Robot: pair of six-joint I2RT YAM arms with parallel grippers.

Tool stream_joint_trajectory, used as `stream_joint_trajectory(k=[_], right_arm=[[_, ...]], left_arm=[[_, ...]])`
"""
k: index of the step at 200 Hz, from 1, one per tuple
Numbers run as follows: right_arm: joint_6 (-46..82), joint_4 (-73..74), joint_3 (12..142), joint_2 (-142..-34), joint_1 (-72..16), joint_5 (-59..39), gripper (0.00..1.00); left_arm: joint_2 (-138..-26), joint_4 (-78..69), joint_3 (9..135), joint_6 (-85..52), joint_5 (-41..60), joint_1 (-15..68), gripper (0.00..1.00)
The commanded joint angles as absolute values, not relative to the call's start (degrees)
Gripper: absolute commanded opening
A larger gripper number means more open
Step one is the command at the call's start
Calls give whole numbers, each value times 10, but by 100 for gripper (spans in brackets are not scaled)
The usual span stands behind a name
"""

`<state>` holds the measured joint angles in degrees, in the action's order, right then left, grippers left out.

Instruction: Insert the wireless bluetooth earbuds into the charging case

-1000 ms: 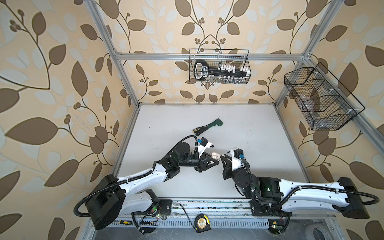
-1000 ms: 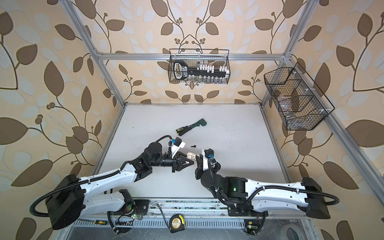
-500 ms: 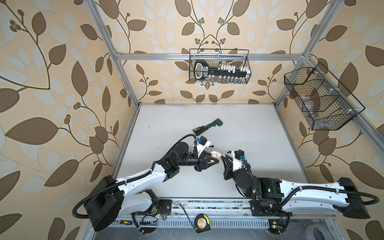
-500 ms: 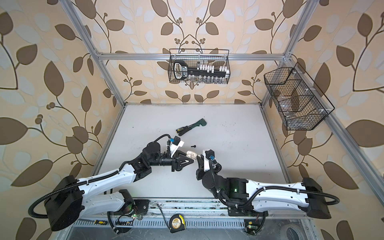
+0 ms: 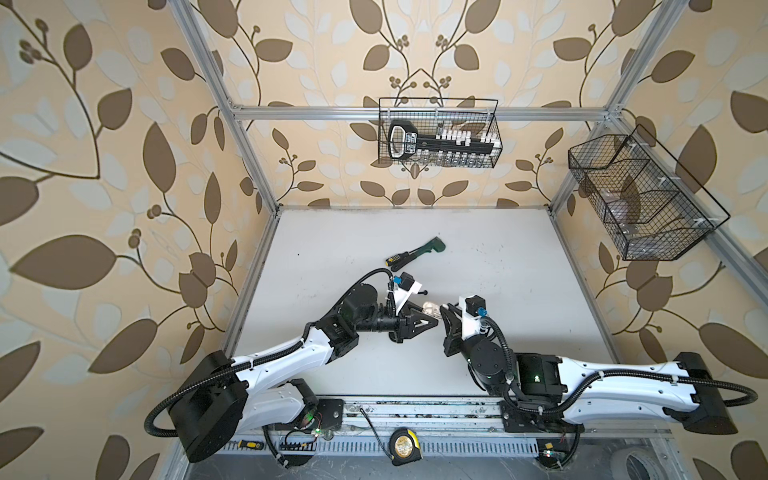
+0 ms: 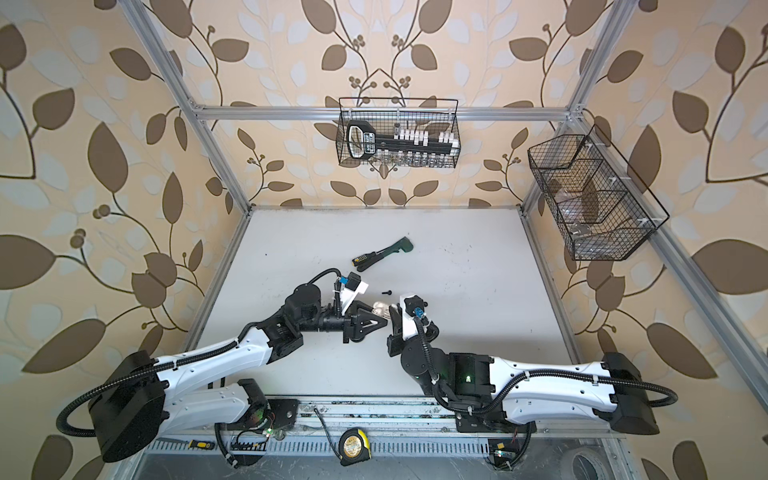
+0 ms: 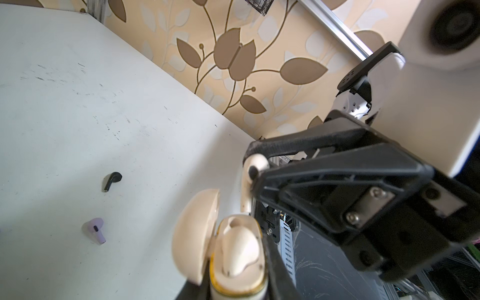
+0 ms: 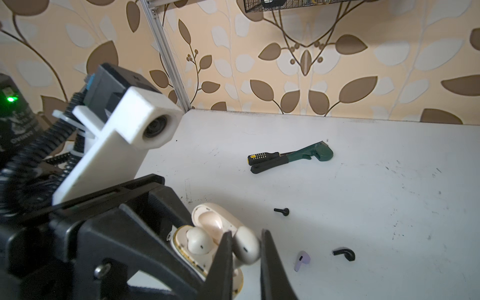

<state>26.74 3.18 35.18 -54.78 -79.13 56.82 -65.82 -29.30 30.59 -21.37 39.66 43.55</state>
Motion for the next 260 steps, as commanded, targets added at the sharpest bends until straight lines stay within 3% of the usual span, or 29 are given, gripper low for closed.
stream_joint_trajectory(k=[1,260], right_arm=[[263,28,368,-558,-795,583,14],[218,-74,381,-562,-809,500,14]], left_arm=[[-639,-316,310,-204,407,437,0],[-618,-279,305,-145,422,443,0]])
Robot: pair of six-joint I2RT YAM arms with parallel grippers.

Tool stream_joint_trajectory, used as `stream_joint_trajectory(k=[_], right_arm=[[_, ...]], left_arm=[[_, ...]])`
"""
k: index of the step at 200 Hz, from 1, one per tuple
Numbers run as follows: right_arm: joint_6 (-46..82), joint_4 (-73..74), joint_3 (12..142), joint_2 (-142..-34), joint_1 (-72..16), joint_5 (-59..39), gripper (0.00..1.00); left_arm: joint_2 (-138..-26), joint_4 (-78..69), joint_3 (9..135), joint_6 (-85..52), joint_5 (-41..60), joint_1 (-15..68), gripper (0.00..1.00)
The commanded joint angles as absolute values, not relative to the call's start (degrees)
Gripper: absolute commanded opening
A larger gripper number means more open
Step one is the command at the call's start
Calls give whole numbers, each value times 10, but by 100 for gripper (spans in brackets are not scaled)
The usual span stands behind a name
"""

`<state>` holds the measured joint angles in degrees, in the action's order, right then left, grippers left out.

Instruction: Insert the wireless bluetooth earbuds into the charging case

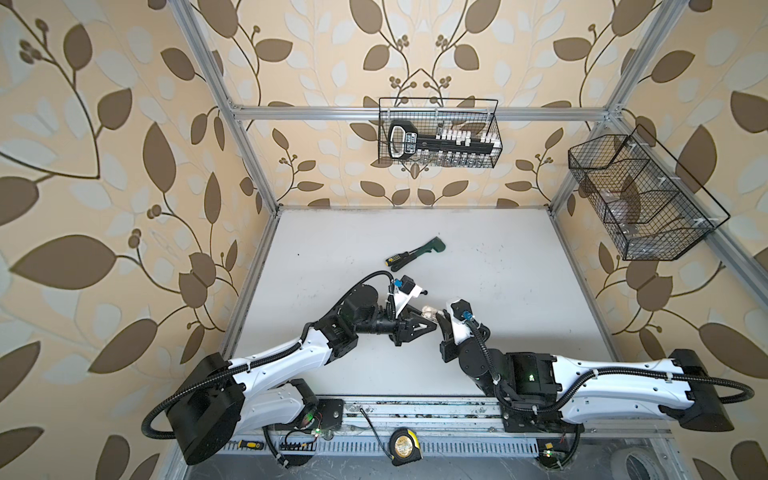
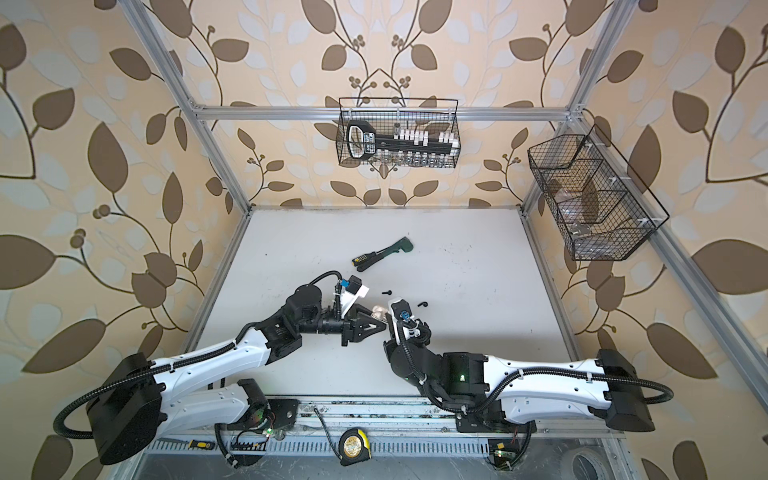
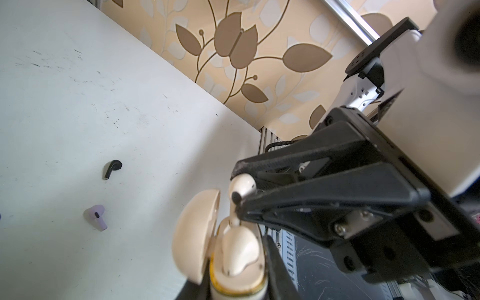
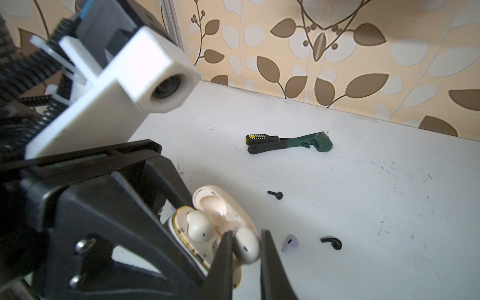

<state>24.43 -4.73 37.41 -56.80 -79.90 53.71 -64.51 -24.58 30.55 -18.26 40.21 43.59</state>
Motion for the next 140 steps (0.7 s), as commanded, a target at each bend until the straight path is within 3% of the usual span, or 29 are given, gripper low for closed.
stream_joint_trajectory(k=[1,96,140], right_arm=[[218,-73,381,-562,-809,499,14],[211,-41,377,-581,-825,471,17],[225,-23,368,-570,-828,463,25]], left_arm=[[-618,-279,305,-145,422,443,0],[-589,-321,271,-119,429,451,0],[-557,-354,245,-124,420,451,0]])
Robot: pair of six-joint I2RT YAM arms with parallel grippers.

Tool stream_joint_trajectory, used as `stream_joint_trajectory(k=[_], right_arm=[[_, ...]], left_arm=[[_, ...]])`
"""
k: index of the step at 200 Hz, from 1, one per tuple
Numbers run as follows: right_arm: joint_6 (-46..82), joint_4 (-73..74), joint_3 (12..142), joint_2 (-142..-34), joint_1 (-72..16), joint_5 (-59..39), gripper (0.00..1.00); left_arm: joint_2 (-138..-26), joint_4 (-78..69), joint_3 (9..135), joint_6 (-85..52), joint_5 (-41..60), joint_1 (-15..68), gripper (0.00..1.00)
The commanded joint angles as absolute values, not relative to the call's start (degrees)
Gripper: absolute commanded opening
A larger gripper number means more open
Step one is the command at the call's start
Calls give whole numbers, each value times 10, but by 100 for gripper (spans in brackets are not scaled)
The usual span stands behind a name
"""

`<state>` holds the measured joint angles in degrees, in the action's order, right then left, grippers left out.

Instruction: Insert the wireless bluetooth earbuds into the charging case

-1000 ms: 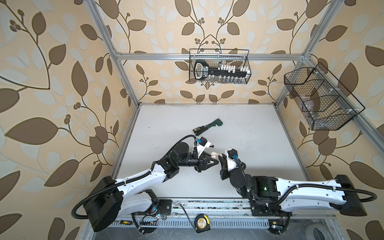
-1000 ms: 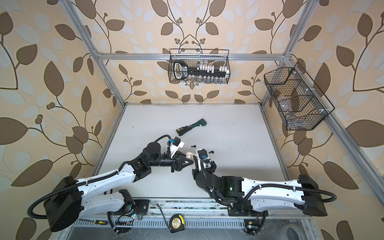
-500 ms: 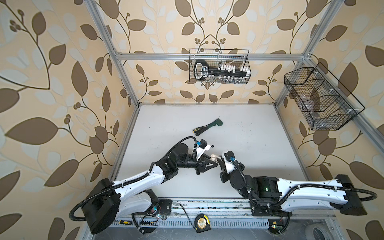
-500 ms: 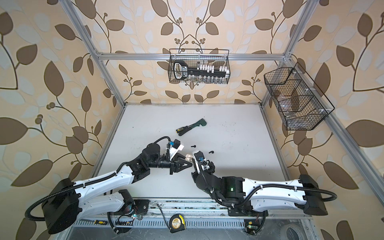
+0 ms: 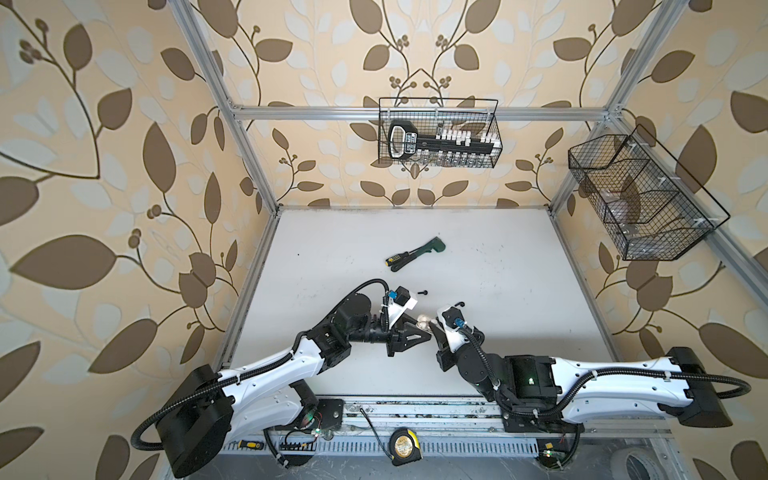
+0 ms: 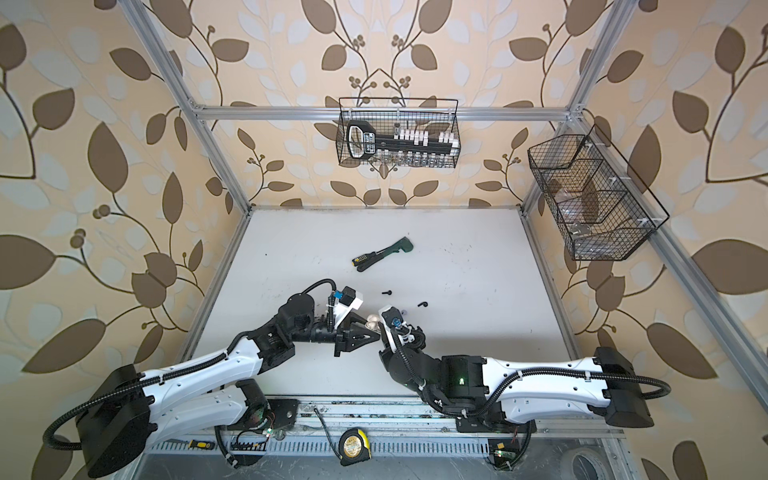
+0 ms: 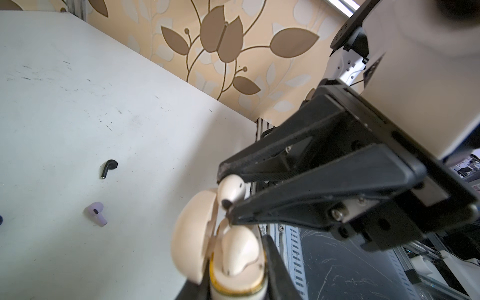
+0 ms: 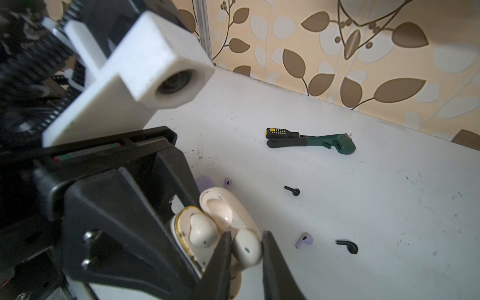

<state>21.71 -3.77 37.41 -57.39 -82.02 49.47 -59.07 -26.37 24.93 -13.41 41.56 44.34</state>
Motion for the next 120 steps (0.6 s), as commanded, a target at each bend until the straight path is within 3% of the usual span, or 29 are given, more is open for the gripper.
stream_joint_trajectory(k=[1,120], right_arm=[[225,-21,367,-570,-828,461,25],[230,11,361,-547,-841,425,34]], left_arm=[[-556,-354,244,-124,420,451,0],[-515,-372,216,-121,390,453,0]])
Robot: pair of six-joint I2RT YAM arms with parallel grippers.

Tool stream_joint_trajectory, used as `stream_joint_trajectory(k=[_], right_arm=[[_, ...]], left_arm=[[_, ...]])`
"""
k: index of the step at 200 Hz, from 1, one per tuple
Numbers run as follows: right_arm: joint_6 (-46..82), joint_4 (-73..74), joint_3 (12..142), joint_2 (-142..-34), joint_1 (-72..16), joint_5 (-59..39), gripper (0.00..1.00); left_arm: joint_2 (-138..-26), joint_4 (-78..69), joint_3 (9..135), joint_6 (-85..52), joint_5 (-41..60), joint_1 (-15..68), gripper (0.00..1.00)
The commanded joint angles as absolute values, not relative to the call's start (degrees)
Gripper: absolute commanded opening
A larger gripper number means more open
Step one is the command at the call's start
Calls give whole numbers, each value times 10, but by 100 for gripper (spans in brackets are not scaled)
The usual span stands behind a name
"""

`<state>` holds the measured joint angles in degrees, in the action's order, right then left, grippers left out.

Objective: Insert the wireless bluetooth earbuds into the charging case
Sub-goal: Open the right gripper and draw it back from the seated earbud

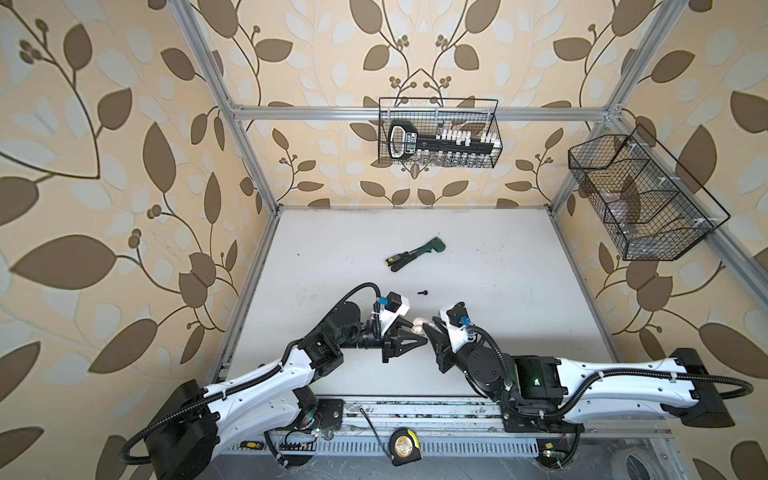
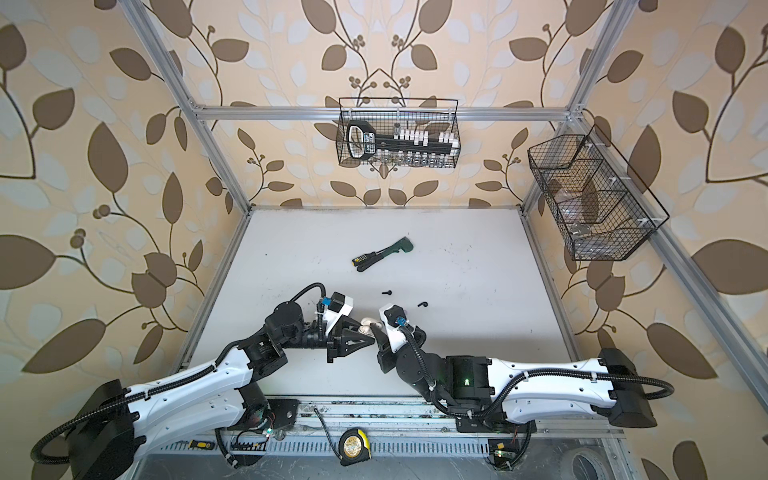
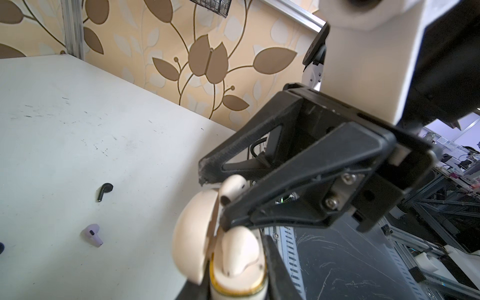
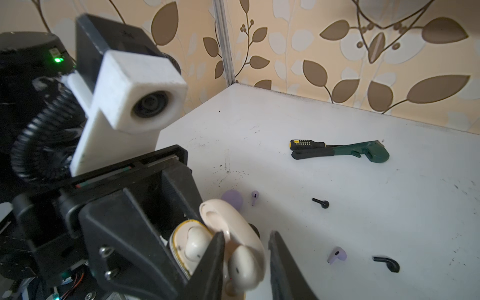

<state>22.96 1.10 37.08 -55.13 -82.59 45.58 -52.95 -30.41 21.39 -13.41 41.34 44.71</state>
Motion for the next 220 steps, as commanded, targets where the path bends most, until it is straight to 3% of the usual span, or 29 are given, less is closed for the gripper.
stream_joint_trajectory(k=[1,85,159,220], right_arm=[[230,11,361,-547,-841,425,34],[233,-22,388,-517,-854,457,50],[251,-51,395,-459,-855,496,50],[270,-66,420,-496,-855,517,49]], left_arm=[[-515,-372,216,-121,390,453,0],[-514,-373,215,-118,388,453,0],[-517,-386,207,-103,408,453,0],[-536,-413,195,-78,432,454,0]])
